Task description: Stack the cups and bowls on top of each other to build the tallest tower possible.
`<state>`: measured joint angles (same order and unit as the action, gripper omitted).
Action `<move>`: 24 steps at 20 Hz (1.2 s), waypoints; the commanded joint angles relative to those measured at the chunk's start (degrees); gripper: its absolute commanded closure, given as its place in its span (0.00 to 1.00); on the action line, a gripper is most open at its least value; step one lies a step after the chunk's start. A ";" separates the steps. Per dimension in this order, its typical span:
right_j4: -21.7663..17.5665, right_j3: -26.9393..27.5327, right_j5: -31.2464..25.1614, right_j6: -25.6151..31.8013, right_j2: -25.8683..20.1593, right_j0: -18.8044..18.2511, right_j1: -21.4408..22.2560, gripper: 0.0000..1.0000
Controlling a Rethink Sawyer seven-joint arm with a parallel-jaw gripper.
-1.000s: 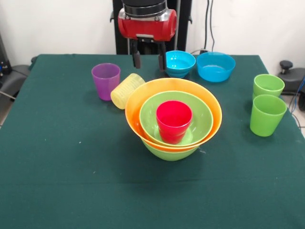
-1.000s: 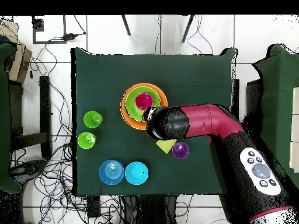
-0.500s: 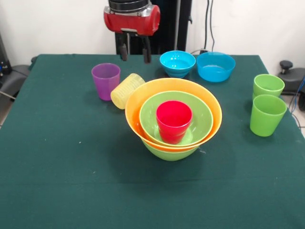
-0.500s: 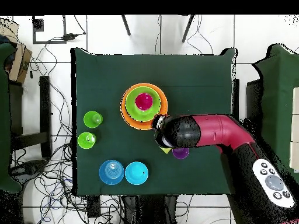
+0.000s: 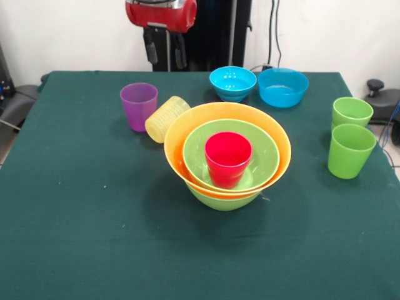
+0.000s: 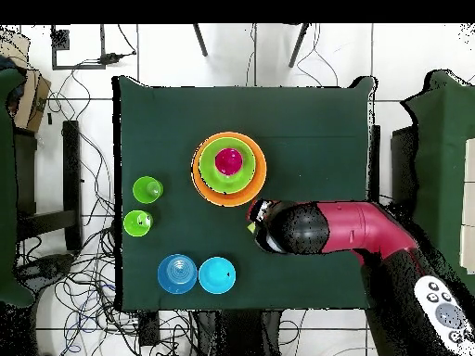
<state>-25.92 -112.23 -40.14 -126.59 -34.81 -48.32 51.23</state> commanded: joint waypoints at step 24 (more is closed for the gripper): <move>3.64 -25.24 21.65 -15.14 9.95 21.07 12.09 0.00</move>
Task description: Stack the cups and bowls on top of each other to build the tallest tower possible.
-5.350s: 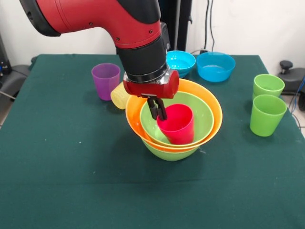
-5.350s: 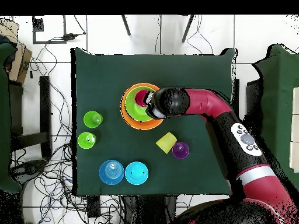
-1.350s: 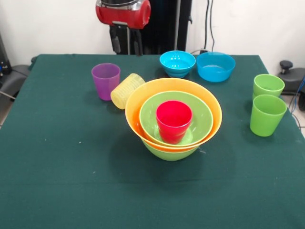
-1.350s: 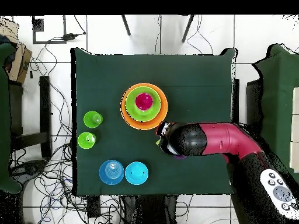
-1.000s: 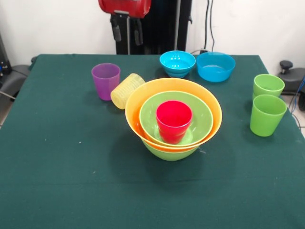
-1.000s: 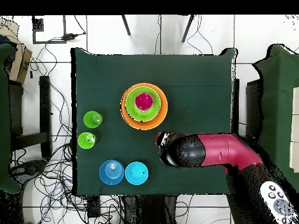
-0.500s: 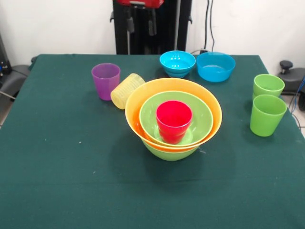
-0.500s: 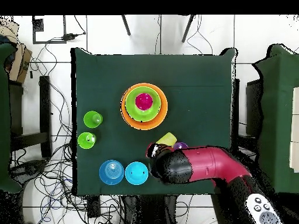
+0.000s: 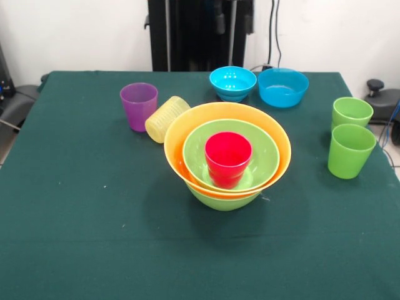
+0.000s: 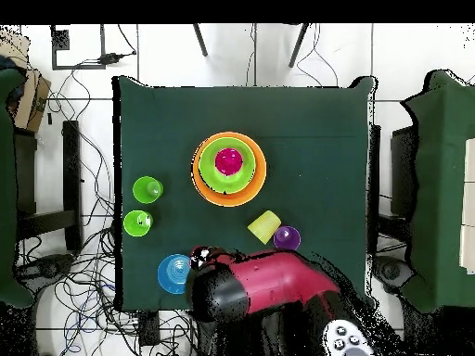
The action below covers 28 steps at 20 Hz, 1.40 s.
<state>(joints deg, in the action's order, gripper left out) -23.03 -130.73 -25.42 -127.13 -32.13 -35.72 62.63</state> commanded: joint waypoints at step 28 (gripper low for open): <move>-0.10 4.24 23.21 -11.82 28.26 26.53 -19.30 0.00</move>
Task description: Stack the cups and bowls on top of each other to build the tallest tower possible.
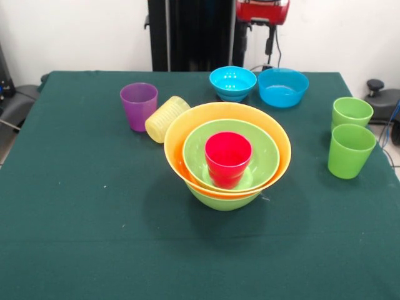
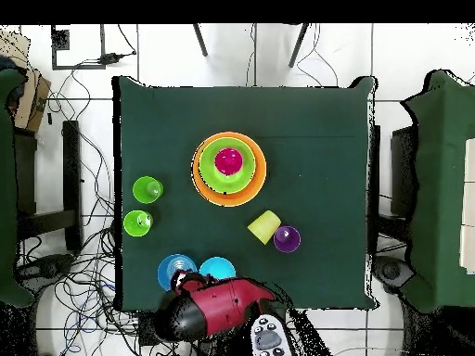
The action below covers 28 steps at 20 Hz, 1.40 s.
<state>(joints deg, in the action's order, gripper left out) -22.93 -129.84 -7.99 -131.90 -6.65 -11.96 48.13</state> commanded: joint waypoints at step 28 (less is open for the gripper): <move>2.91 5.78 12.92 -6.81 7.50 7.25 -12.01 0.00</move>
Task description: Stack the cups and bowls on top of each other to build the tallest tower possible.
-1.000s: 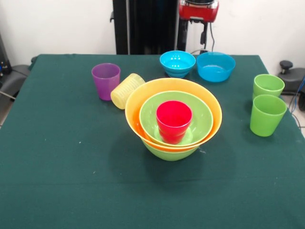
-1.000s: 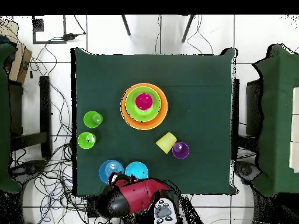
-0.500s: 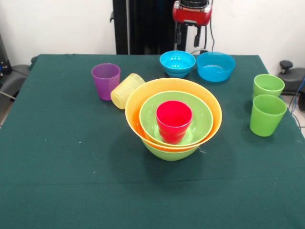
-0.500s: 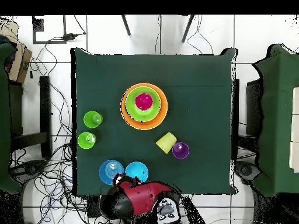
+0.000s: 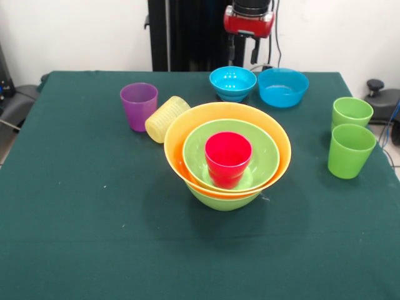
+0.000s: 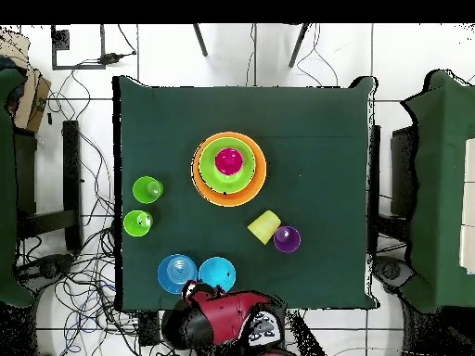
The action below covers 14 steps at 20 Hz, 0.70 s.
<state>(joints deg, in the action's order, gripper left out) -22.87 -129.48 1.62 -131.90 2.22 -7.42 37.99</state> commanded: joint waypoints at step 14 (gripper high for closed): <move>6.86 6.16 5.39 -8.19 0.14 7.23 -3.34 0.00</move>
<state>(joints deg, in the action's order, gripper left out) -19.81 -129.46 2.69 -131.90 4.81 -1.22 37.35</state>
